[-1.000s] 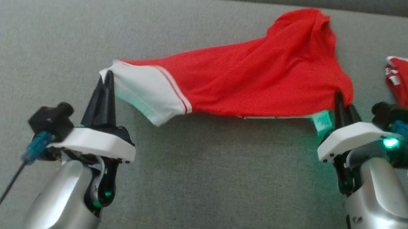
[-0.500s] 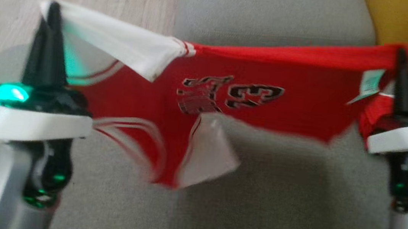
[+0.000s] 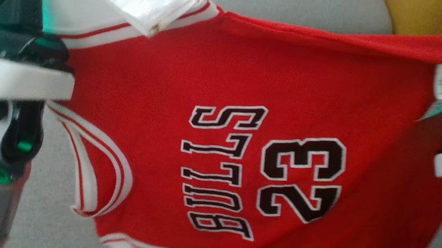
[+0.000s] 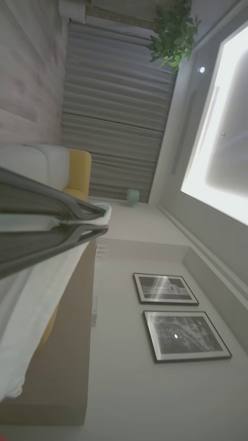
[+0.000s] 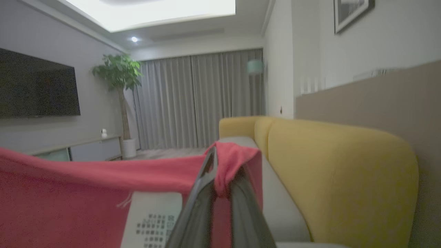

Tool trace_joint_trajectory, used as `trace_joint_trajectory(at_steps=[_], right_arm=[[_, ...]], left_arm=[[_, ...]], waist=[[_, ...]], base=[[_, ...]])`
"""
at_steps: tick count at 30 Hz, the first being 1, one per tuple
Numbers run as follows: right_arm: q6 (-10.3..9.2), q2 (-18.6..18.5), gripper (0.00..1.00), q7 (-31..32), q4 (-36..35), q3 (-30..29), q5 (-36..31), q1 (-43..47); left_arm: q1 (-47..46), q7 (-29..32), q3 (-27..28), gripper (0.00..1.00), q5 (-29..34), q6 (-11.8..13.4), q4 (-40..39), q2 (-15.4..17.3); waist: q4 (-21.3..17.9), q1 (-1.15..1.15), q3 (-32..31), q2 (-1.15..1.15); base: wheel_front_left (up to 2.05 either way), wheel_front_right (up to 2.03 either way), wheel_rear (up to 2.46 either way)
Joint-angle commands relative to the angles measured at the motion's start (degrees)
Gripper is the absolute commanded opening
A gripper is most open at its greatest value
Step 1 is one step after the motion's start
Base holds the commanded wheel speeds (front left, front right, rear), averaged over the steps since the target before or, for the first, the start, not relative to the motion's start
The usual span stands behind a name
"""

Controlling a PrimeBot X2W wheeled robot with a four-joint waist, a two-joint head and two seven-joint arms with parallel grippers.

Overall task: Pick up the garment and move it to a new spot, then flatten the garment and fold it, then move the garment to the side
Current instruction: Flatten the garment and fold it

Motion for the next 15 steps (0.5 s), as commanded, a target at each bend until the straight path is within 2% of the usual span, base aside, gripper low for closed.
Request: trace_joint_trajectory(at_steps=[1,4,8,11,15], right_arm=[[0.37,0.0,0.00,0.7,-0.3,1.8,0.4,-3.4],[0.37,-0.6,0.00,1.0,5.9,2.9,0.5,-8.0],[0.37,-1.6,0.00,-1.4,16.9,4.8,-1.0,-19.0],[0.37,-2.0,0.00,-4.6,26.3,6.1,-3.0,-29.2],[0.37,-1.8,0.00,-10.1,38.8,6.7,-7.2,-42.6]], left_arm=[[-4.4,0.4,2.2,0.00,0.0,-0.4,0.2,2.3],[-9.0,0.8,1.4,0.00,0.2,-1.8,6.4,2.6],[-18.9,-0.4,0.1,0.00,2.1,-4.2,16.1,2.6],[-28.4,-3.0,-1.0,0.00,4.3,-5.9,24.8,1.8],[-40.9,-8.2,-1.9,0.00,7.4,-7.0,36.4,-0.2]], waist=[[-0.1,0.00,1.7,0.00],[-0.2,0.00,5.8,0.00],[-0.4,0.00,11.6,0.00],[-0.4,0.00,14.7,0.00],[0.1,0.00,17.4,0.00]], base=[[0.00,0.00,0.00],[0.00,0.00,0.00],[0.00,0.00,0.00],[0.00,0.00,0.00],[0.00,0.00,0.00]])
